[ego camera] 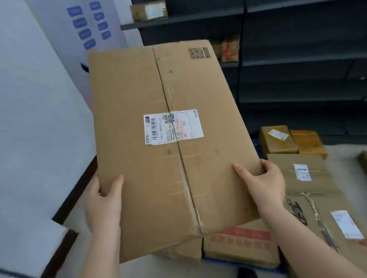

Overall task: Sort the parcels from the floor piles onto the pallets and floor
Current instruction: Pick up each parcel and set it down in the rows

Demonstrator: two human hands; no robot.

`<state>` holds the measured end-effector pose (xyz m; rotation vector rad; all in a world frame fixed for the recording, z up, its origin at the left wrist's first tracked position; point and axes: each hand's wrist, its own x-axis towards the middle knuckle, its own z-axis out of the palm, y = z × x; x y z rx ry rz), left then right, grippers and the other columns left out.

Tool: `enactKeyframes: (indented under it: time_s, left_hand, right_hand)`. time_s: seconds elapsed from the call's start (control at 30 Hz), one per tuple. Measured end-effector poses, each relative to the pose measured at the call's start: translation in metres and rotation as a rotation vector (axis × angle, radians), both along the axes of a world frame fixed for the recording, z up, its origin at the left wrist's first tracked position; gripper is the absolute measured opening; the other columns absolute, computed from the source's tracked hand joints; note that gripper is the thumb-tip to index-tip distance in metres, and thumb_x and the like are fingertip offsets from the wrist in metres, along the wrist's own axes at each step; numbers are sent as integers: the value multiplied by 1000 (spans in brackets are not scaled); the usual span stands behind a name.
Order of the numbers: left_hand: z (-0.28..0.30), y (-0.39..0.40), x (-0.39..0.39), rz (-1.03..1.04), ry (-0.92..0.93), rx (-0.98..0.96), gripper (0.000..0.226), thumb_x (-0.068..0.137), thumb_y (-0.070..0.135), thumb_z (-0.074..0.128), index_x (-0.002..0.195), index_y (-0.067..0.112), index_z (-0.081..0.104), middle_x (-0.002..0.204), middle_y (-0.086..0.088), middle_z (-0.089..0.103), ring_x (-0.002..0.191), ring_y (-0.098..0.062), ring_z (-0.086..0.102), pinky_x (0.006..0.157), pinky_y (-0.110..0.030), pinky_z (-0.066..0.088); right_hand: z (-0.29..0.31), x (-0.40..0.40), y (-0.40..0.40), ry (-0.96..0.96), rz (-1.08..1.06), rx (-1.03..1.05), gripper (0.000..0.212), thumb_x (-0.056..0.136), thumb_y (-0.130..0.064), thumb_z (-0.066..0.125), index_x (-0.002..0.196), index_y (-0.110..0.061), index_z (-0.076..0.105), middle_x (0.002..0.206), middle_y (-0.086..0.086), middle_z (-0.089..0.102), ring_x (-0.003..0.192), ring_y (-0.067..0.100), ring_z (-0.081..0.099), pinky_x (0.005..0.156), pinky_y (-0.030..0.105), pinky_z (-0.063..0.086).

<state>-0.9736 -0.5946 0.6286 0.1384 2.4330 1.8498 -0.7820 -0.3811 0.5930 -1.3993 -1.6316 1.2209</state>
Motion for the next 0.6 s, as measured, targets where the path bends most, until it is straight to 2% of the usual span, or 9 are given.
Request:
enactKeyframes:
  time_s: [0.17, 0.27, 0.33, 0.4, 0.47, 0.5, 0.57, 0.6]
  left_hand:
    - [-39, 136, -41, -111, -109, -53, 70, 57, 62, 59, 122, 35, 58, 116, 8, 64, 109, -21, 59, 97, -48, 47]
    - [-65, 218, -64, -136, -171, -100, 53, 71, 49, 67, 119, 29, 60, 116, 9, 61, 109, -22, 59, 97, -48, 47]
    - [-94, 273, -85, -176, -210, -132, 42, 73, 45, 68, 110, 27, 62, 111, 4, 65, 101, -24, 62, 94, -48, 49]
    - [-130, 326, -109, -219, -245, -181, 58, 62, 54, 65, 113, 26, 63, 108, 4, 68, 99, -22, 63, 92, -48, 50]
    - [-171, 373, -135, -251, -287, -229, 82, 52, 61, 61, 125, 26, 59, 115, 5, 66, 104, -21, 62, 95, -46, 49]
    - [-192, 394, -146, -266, -309, -237, 84, 51, 61, 61, 127, 26, 58, 117, 5, 66, 105, -21, 62, 94, -46, 49]
    - [-228, 435, -163, -297, -336, -256, 69, 52, 60, 60, 115, 32, 63, 109, 7, 68, 97, -21, 64, 91, -45, 51]
    - [-246, 453, -170, -326, -340, -277, 52, 57, 58, 62, 103, 35, 66, 102, 9, 68, 92, -21, 65, 89, -45, 52]
  right_hand:
    - [-35, -20, 112, -103, -108, -61, 79, 71, -53, 76, 135, -16, 48, 126, -1, 56, 113, 20, 54, 89, 37, 44]
    - [-63, -33, 180, -194, -157, -97, 81, 70, -54, 76, 135, -14, 48, 128, 2, 56, 117, 23, 53, 96, 42, 44]
    - [-90, -45, 227, -256, -181, -120, 80, 70, -52, 76, 134, -13, 49, 128, 4, 55, 118, 25, 52, 94, 42, 43]
    - [-125, -59, 269, -317, -187, -128, 77, 69, -51, 77, 130, -13, 51, 122, 4, 55, 116, 26, 52, 89, 41, 44]
    - [-161, -70, 304, -370, -184, -143, 76, 66, -52, 78, 127, -16, 52, 116, 2, 54, 113, 25, 52, 84, 41, 45]
    - [-180, -76, 320, -386, -192, -152, 79, 64, -52, 80, 128, -15, 51, 117, 3, 52, 114, 25, 50, 85, 42, 45]
    - [-220, -89, 352, -412, -202, -172, 88, 61, -50, 82, 132, -10, 48, 121, 7, 51, 121, 27, 46, 92, 44, 42]
    - [-240, -95, 367, -432, -193, -189, 91, 60, -50, 83, 132, -8, 48, 122, 10, 50, 122, 28, 45, 95, 44, 40]
